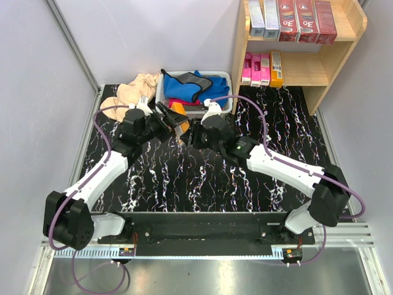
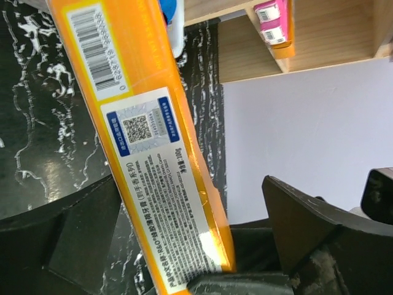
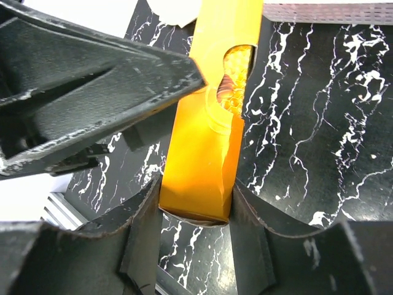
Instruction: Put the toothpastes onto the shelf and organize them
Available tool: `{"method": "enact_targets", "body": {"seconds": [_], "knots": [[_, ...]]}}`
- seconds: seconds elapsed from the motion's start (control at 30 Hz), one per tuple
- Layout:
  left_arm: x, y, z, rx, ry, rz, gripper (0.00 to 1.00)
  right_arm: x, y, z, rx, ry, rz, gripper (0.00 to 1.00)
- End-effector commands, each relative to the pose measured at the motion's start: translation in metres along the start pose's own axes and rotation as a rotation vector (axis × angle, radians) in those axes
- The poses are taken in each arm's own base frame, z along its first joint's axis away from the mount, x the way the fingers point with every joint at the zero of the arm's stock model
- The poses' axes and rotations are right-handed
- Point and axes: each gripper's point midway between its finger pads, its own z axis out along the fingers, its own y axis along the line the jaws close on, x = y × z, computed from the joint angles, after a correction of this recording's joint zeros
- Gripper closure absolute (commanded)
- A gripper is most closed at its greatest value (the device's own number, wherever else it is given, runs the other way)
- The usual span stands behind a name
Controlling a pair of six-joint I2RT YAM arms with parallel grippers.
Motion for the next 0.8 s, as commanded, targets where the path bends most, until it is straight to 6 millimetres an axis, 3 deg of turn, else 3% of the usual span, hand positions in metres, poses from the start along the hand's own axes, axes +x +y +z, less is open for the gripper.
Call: {"method": "enact_targets", "body": {"seconds": [0.0, 0.03, 0.23, 0.27, 0.33, 0.37, 0.4, 0.47, 0.5, 0.53, 0.77], "knots": [[-0.027, -0.035, -0.016, 0.034, -0.088, 0.139, 0.01, -0.034, 0.005, -0.02, -0.027, -0.1, 0.027, 0.59], [-0.026, -0.025, -0.018, -0.024, -0.075, 0.143, 0.01, -0.034, 0.002, -0.02, -0.031, -0.093, 0.034, 0.59], [-0.041, -0.012, -0.032, -0.152, -0.134, 0.244, 0.01, -0.045, -0.014, -0.03, -0.087, -0.074, 0.122, 0.59], [-0.042, -0.01, -0.033, -0.163, -0.143, 0.249, 0.01, -0.048, -0.031, -0.029, -0.071, -0.076, 0.17, 0.59], [-0.043, -0.009, -0.036, -0.173, -0.151, 0.258, 0.01, -0.051, -0.03, -0.037, -0.149, -0.069, 0.228, 0.59], [-0.043, -0.007, -0.036, -0.178, -0.151, 0.26, 0.01, -0.062, -0.045, -0.04, -0.143, -0.091, 0.261, 0.59], [-0.042, -0.005, -0.036, -0.182, -0.148, 0.26, 0.01, -0.069, -0.039, -0.049, -0.206, -0.096, 0.274, 0.59], [-0.041, -0.002, -0.035, -0.188, -0.144, 0.257, 0.01, -0.068, -0.052, -0.053, -0.229, -0.089, 0.338, 0.59], [-0.041, -0.001, -0.034, -0.192, -0.141, 0.255, 0.01, -0.084, -0.056, -0.063, -0.273, -0.123, 0.347, 0.59], [-0.04, 0.001, -0.033, -0.195, -0.141, 0.255, 0.01, -0.081, -0.064, -0.065, -0.281, -0.117, 0.381, 0.59], [-0.032, 0.01, -0.027, -0.199, -0.108, 0.236, 0.01, -0.122, -0.098, -0.112, -0.444, -0.22, 0.448, 0.58]]}}
